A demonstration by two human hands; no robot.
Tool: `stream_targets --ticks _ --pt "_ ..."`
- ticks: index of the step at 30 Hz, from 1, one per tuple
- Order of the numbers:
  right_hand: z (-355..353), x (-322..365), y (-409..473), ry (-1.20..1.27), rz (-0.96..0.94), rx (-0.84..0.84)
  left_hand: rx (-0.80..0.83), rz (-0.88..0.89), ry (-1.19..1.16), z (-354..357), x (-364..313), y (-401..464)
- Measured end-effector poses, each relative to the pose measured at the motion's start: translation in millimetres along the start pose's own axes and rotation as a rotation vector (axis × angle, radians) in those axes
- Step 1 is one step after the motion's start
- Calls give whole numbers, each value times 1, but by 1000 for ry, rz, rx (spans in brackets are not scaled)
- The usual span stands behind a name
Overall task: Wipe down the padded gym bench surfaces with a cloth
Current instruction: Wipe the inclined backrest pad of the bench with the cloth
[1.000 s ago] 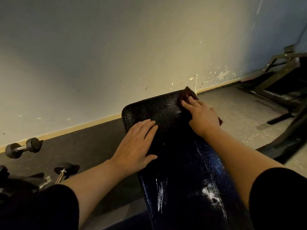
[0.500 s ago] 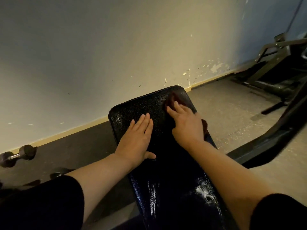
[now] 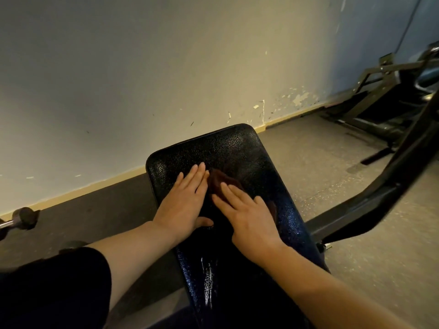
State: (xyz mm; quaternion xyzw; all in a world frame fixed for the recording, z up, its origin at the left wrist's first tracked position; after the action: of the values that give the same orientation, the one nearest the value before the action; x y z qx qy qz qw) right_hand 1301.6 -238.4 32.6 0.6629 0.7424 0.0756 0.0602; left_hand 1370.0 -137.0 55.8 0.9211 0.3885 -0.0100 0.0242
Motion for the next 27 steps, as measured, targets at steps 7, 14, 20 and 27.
stream_targets --ticks 7,14,20,27 --pt "-22 -94 52 26 371 -4 7 1 -8 3 2 -1" --pt "-9 -55 29 -15 190 -62 -6 0 -14 3 1 0" --pt "-28 -75 73 -67 171 -35 -1 -19 -11 6 2 0" --pt "-17 -83 53 -32 203 -26 -6 -10 -60 4 1 -1"
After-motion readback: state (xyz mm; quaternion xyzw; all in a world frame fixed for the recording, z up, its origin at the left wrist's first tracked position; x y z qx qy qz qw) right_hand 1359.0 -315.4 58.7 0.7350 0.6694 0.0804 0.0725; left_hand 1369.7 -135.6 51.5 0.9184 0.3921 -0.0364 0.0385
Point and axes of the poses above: each hand's wrist, its own y-axis towards the middle knuckle, its own z-axis out of the palm, x = y × z, the point moved 6 cm from there along y, towards the middle knuckle, and after that the axes turned 9 degrees about -y, right-handed, at the moved point
